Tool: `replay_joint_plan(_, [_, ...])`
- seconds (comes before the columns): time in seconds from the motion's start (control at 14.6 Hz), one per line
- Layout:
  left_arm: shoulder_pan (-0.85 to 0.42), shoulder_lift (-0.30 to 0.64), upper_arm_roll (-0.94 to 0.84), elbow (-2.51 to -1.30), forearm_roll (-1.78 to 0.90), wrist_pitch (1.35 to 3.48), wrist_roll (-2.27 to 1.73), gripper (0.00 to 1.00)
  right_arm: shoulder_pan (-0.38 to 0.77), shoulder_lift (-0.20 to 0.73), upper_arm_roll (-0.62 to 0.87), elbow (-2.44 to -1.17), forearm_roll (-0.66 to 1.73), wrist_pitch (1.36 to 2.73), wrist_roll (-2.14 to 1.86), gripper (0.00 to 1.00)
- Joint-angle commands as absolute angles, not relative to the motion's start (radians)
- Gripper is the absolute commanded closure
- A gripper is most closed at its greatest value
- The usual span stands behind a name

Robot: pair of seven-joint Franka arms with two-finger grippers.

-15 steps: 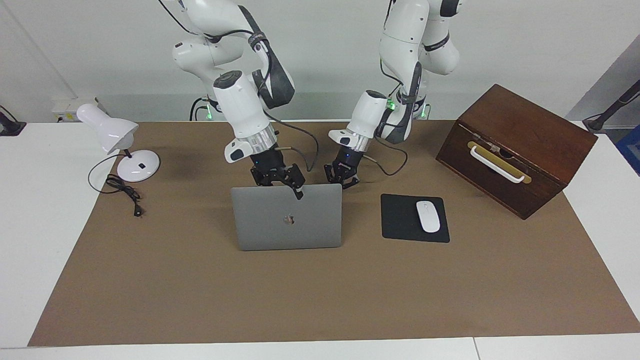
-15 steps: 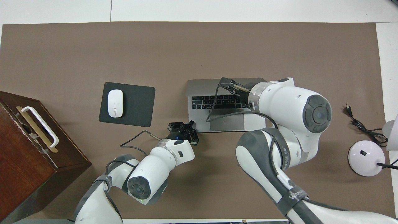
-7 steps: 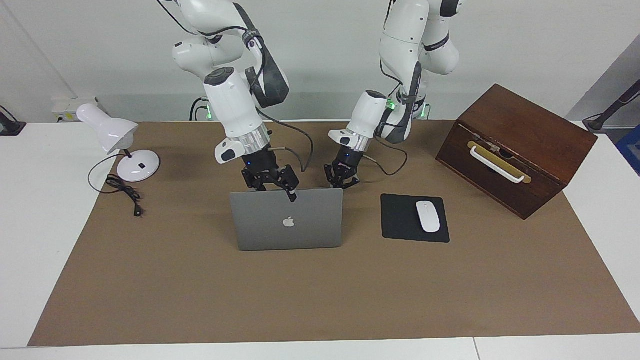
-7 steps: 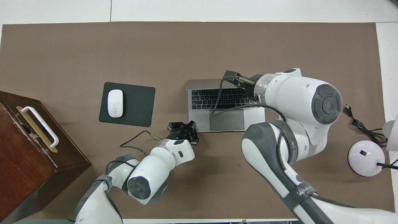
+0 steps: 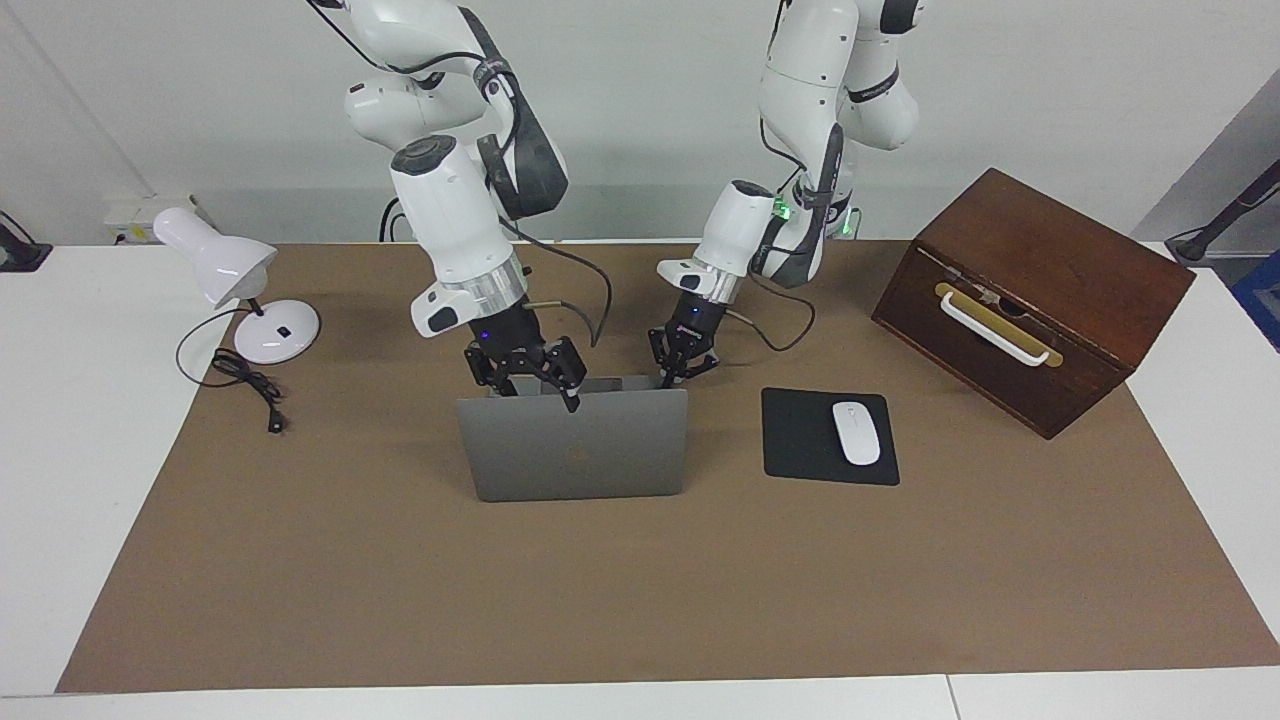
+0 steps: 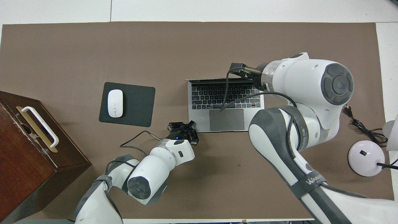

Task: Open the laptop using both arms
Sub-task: 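Lift the laptop lid upward with the right gripper, then push the lid farther open with the right gripper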

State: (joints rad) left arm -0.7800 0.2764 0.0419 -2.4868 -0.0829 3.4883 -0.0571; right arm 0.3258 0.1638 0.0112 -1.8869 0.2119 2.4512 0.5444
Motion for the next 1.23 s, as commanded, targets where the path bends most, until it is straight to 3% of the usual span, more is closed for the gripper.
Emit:
replay_joint_plan(0.0, [-0.799, 0.339, 0.054, -2.451, -0.097, 3.504, -0.061, 1.00, 0.305, 0.204, 0.018, -1.812, 0.178, 2.413, 0.523, 0.01])
replay_joint_plan(1.17, [-0.799, 0.351, 0.054, -2.444, -0.097, 3.504, -0.061, 1.00, 0.256, 0.256, 0.018, -1.690, 0.172, 2.316, 0.390, 0.01])
